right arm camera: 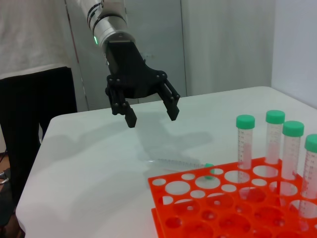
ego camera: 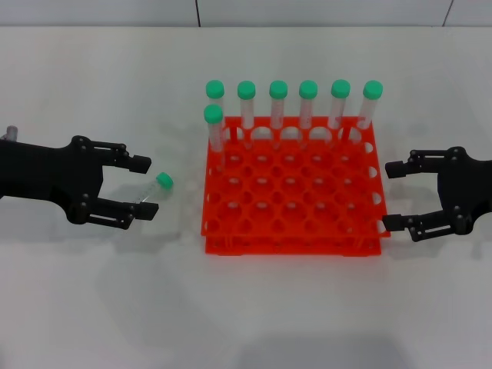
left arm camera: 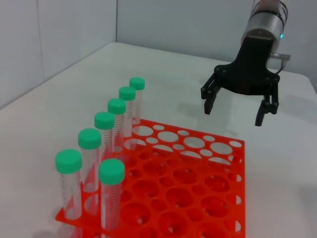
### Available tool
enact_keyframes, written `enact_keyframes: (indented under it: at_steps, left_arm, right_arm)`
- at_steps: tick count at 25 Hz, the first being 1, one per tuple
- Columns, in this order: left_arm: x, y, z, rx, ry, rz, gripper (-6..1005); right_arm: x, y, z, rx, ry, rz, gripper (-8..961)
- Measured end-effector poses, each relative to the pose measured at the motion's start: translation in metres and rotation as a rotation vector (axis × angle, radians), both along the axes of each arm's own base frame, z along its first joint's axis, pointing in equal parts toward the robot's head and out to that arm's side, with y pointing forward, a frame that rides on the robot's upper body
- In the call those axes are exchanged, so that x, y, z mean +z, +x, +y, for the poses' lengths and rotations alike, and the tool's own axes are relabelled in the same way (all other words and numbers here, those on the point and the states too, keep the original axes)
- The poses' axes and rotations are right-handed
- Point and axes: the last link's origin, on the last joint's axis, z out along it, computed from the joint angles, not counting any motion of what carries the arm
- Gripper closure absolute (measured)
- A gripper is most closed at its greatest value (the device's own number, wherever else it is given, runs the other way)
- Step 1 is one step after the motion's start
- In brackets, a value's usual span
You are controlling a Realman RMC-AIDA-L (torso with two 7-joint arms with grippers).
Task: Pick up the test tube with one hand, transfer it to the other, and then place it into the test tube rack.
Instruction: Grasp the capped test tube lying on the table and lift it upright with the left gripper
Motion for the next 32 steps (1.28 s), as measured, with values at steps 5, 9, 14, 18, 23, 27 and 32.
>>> enact_keyframes:
  at_steps: [5, 9, 14, 18, 23, 27, 32]
  left_arm:
    - [0.0, 0.0, 0.001, 0.002, 0.003, 0.003, 246]
    - [-0.001, 0.0, 0.001, 0.003, 0.004, 0.004, 248]
    - [-0.001, 0.0, 0.001, 0.005, 0.007, 0.002, 252]
    - [-0.002, 0.0, 0.002, 0.011, 0.014, 0.002, 255]
    - [-0.004, -0.001, 0.005, 0.034, 0.034, 0.006, 259]
    - [-0.001, 0.002, 0.01, 0.094, 0.042, 0.006, 261]
    - [0.017, 0.015, 0.014, 0.186, 0.053, 0.022, 265]
  right_arm:
    - [-0.001, 0.0, -0.001, 0.002, -0.001, 0.0, 110]
    - [-0.001, -0.001, -0.001, 0.005, -0.004, 0.002, 110]
    - [-0.001, -0.001, -0.001, 0.006, -0.005, 0.003, 110]
    - [-0.002, -0.001, -0.001, 0.005, -0.001, 0.002, 110]
    - [-0.002, 0.0, -0.001, 0.001, 0.006, 0.007, 110]
    - [0.002, 0.002, -0.001, -0.009, 0.032, 0.024, 110]
    - [0.009, 0.005, -0.001, -0.012, 0.075, 0.035, 110]
